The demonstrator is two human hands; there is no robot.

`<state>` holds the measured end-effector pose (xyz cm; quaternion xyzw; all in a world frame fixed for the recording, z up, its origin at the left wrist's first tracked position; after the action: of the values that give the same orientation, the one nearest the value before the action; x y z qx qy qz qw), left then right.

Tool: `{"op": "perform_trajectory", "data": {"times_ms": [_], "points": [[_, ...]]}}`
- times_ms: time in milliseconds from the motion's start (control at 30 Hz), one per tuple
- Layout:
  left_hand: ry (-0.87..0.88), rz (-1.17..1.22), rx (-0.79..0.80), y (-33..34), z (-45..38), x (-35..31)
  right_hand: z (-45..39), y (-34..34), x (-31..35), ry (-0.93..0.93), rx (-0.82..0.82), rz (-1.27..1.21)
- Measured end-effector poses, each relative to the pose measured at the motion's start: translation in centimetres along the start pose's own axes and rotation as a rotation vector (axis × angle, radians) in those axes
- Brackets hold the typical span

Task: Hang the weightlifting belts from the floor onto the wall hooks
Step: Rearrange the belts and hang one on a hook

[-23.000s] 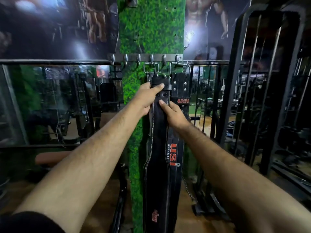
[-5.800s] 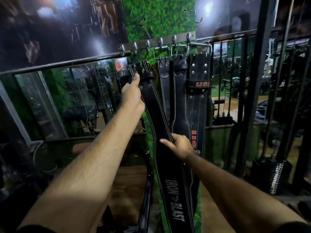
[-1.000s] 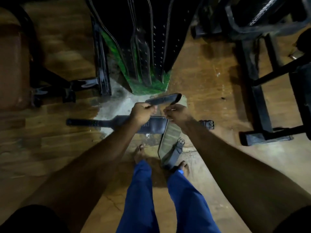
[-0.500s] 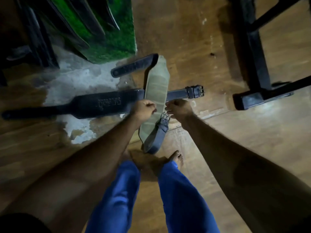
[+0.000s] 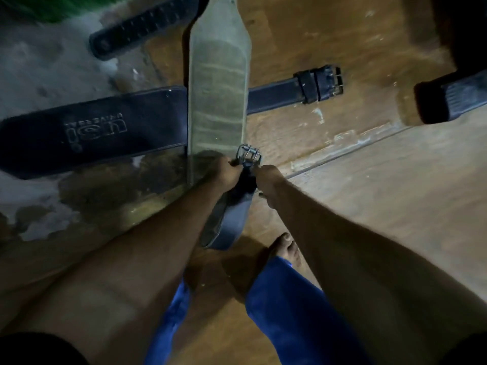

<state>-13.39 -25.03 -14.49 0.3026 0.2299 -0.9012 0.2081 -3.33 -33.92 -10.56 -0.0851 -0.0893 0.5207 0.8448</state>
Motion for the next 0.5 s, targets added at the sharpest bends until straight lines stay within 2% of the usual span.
{"op": "perform_trajectory", "data": {"times_ms": [133, 267, 500], "points": [[0.006, -0.017, -0.03, 0.6, -1.5, 0.4, -2.5, 1.6, -1.1, 0.042, 0.086, -0.188], [-0.026, 0.125, -0.043, -0.3, -0.6, -0.6, -1.1, 1.5, -0.5, -0.081, 0.104, -0.237], [0.086, 0.298, -0.135, -7.5, 8.3, -9.7, 11.0, -0.6, 2.9, -0.31, 0.197, -0.291]]}}
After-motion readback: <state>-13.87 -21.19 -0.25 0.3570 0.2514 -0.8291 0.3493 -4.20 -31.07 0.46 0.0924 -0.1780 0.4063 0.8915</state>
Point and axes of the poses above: each hand's wrist, its own z-axis away from the middle knuckle, its own y-axis out of the palm, x = y × z, the point moved 4 cm from there along -z, towards the middle knuckle, and after that the axes turned 12 degrees about y, right-handed, at the moved point
